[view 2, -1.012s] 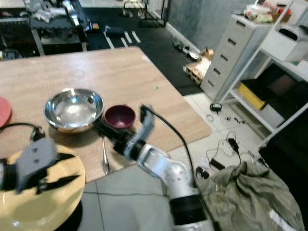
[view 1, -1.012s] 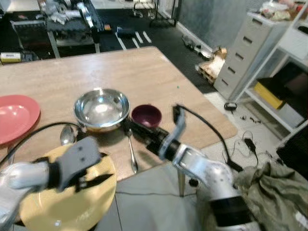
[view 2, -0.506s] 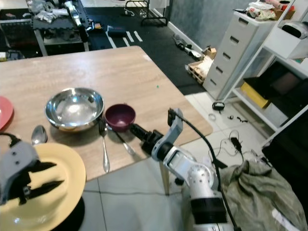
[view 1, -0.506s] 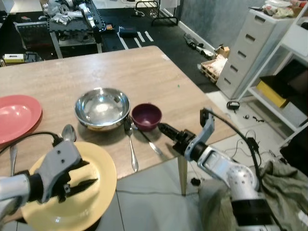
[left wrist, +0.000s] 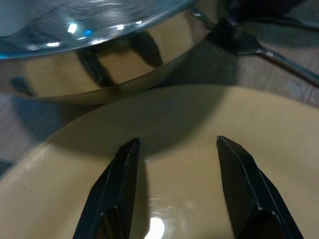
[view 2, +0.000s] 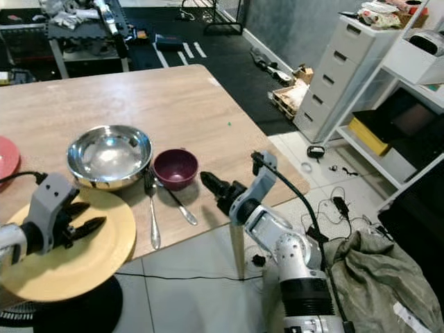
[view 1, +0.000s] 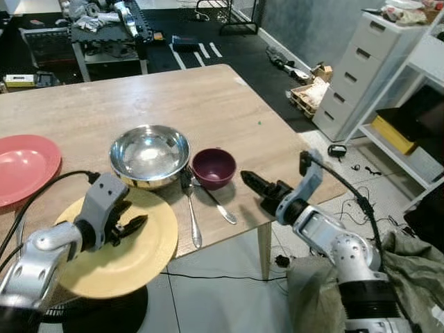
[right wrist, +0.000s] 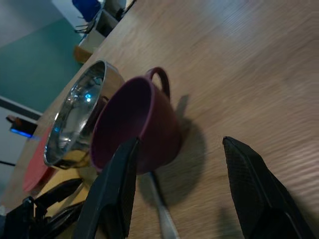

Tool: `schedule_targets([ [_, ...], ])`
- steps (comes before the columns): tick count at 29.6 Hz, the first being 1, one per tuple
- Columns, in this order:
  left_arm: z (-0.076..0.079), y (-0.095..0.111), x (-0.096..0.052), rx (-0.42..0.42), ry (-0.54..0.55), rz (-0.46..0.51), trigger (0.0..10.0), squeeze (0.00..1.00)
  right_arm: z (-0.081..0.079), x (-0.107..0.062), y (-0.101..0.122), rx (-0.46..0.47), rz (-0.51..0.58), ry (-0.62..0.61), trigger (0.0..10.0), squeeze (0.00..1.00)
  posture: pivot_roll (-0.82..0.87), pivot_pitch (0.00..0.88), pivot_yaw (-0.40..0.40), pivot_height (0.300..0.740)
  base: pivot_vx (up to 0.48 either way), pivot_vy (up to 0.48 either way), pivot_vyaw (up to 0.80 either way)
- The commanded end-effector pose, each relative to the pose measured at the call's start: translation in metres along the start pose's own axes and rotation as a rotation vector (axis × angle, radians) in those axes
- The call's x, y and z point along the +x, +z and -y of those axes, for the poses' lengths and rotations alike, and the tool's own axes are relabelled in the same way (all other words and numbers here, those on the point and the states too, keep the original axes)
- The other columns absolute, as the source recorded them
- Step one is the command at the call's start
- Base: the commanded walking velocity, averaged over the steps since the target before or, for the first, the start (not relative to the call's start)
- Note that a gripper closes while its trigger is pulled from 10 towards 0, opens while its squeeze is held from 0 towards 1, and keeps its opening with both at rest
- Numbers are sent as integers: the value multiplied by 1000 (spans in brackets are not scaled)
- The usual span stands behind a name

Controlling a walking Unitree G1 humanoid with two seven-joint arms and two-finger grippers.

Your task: Setting the table

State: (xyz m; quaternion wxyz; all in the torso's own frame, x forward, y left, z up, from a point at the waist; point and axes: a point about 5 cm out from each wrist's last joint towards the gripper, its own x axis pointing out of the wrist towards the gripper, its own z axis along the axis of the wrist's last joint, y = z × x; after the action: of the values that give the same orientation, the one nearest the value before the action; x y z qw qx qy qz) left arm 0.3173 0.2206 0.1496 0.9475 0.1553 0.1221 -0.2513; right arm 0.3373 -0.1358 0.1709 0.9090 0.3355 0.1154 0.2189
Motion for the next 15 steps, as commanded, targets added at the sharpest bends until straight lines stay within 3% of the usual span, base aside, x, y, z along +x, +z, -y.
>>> schedule_targets([
  [1, 5, -8, 7, -1, -15, -34, 10000, 0, 7, -4, 0, 8, 5, -24, 10000, 0, 99, 85, 14, 740, 0, 0, 0],
  [5, -4, 1, 21, 37, 35, -22, 10000, 0, 5, -5, -2, 7, 12, -20, 10000, 0, 93, 82, 20, 740, 0, 0, 0],
  [8, -24, 8, 27, 85, 168, -14, 10000, 0, 3, -5, -4, 13, 15, -13, 10000, 0, 90, 82, 23, 740, 0, 0, 0],
  [12, -49, 19, 25, 101, 340, 42, 10000, 0, -2, -4, -6, 18, 19, 7, 10000, 0, 85, 80, 24, 740, 0, 0, 0],
  [15, -56, 21, 24, 83, 390, 63, 10000, 0, -6, -3, -7, 18, 13, 32, 10000, 0, 82, 79, 24, 740, 0, 0, 0],
])
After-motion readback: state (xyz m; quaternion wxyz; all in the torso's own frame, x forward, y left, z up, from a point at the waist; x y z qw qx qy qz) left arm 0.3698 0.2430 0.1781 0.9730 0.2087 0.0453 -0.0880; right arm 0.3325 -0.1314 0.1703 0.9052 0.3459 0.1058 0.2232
